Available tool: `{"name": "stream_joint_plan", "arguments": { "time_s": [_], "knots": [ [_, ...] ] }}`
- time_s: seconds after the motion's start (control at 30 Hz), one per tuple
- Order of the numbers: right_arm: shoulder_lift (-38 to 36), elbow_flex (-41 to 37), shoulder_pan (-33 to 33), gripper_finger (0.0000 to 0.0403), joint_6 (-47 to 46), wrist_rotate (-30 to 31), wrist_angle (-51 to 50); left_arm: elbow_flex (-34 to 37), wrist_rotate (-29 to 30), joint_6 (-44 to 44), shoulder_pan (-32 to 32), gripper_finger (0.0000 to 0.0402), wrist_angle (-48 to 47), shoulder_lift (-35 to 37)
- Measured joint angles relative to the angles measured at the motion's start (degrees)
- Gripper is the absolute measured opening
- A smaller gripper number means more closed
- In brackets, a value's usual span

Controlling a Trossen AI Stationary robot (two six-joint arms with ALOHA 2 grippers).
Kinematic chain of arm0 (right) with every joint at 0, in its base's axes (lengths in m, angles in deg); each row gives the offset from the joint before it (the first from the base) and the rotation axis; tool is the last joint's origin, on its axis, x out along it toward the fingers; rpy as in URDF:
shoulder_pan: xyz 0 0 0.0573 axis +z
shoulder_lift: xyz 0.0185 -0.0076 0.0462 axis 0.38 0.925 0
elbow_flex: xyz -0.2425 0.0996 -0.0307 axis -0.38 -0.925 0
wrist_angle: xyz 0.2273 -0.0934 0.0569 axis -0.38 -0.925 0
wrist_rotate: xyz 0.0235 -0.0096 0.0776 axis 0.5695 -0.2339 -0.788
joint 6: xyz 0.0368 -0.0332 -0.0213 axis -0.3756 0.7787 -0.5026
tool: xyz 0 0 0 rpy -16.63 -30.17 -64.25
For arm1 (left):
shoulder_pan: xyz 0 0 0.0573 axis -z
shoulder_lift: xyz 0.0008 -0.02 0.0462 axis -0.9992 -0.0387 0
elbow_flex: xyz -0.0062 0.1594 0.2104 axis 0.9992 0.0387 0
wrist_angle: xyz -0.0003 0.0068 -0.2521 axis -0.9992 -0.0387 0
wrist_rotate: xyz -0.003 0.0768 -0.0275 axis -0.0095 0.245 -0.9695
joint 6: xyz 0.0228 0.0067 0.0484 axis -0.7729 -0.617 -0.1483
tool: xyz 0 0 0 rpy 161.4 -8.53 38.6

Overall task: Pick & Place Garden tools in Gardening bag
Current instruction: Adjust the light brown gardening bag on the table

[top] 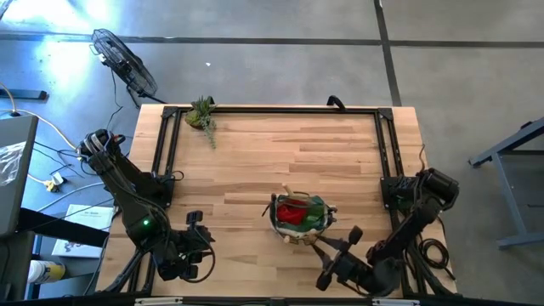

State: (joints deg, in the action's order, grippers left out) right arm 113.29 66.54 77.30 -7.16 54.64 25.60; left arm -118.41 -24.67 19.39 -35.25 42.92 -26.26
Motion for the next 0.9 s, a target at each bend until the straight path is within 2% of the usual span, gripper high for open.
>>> {"name": "stream_joint_plan", "arguments": {
  "time_s": [0.23,0.9],
  "knots": [
    [0.00,0.18,-2.06,0.0011,0.94,0.12,3.68,-0.01,0.15,-0.02,0.00,0.0152,-0.02,0.00],
    [0.09,0.18,-2.92,0.0003,-8.68,0.09,3.46,-0.01,0.11,-0.02,0.01,0.0152,-0.02,-0.01]
  ]
}}
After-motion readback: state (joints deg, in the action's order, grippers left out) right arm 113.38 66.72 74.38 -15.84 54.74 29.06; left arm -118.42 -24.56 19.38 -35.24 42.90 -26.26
